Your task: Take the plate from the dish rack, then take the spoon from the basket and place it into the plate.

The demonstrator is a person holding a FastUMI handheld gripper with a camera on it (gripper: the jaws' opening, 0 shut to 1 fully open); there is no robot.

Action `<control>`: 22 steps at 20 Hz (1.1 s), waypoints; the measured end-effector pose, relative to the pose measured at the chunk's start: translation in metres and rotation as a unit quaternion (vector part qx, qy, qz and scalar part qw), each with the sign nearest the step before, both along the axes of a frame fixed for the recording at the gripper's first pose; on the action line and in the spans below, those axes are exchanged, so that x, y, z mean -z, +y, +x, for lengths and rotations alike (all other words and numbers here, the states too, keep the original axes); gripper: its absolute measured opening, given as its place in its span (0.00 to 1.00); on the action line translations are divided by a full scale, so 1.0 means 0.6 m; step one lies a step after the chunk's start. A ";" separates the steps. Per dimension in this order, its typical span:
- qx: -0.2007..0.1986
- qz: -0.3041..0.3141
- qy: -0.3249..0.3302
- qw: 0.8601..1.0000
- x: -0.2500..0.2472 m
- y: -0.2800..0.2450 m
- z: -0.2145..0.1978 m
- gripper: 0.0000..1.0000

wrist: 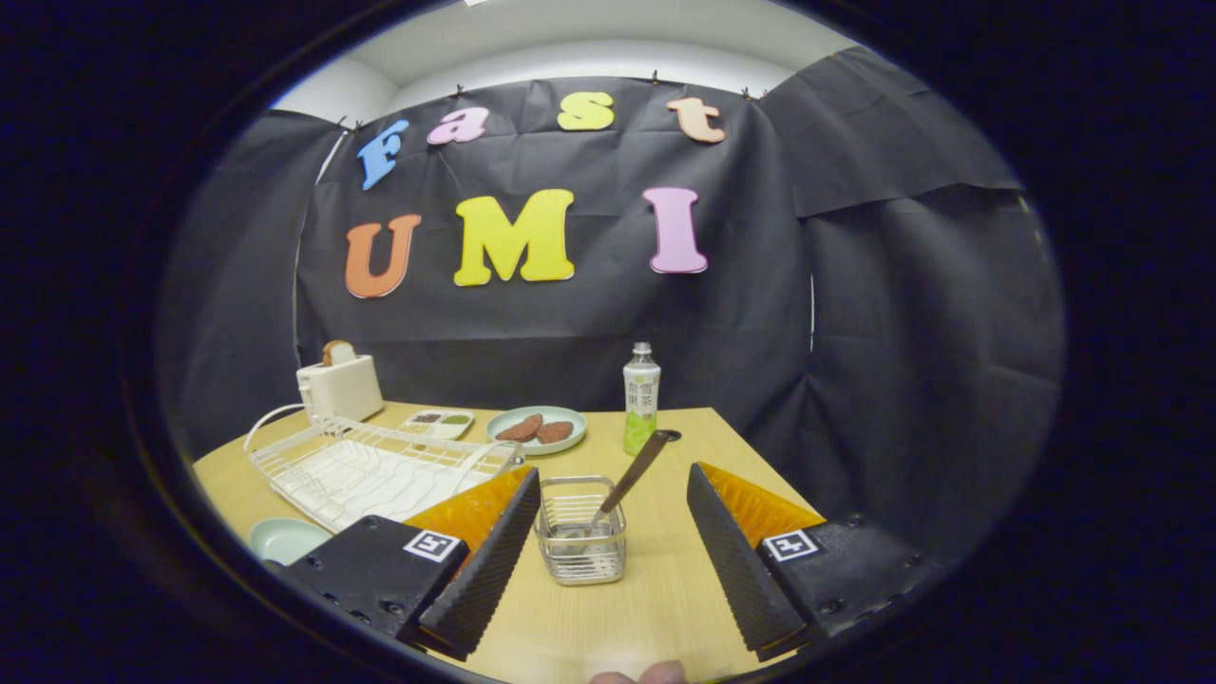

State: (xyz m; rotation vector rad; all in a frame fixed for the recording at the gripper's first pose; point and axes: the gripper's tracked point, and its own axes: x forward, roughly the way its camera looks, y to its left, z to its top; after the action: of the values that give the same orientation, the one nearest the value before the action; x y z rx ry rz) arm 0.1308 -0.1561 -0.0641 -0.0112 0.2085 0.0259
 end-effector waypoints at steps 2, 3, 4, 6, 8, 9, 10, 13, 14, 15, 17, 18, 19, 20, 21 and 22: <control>-0.002 0.000 0.007 1.000 0.012 0.000 0.030 1.00; -0.002 0.004 0.014 1.000 0.019 -0.002 0.045 1.00; -0.004 0.010 0.020 1.000 0.026 -0.004 0.058 1.00; -0.002 0.035 0.033 0.999 0.036 -0.011 0.087 1.00; 0.005 0.050 0.043 0.998 0.044 -0.017 0.111 1.00; 0.006 0.053 0.044 0.998 0.046 -0.020 0.123 1.00; 0.006 0.056 0.047 0.997 0.047 -0.020 0.134 1.00; 0.009 0.071 0.052 0.996 0.048 -0.024 0.155 0.96; 0.008 0.080 0.055 0.995 0.051 -0.022 0.159 0.96; 0.007 0.088 0.058 0.994 0.054 -0.021 0.161 0.91; 0.009 0.097 0.063 0.993 0.055 -0.022 0.163 0.82; 0.010 0.097 0.062 0.993 0.052 -0.024 0.159 0.79; 0.011 0.097 0.060 0.993 0.048 -0.025 0.158 0.70; 0.007 0.098 0.059 0.993 0.044 -0.021 0.154 0.64; 0.006 0.099 0.058 0.993 0.038 -0.017 0.151 0.58; 0.009 0.099 0.056 0.993 0.035 -0.017 0.150 0.52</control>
State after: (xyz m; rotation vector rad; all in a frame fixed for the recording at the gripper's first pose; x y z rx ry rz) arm 0.2205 -0.1662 -0.0853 0.1893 0.3181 0.0290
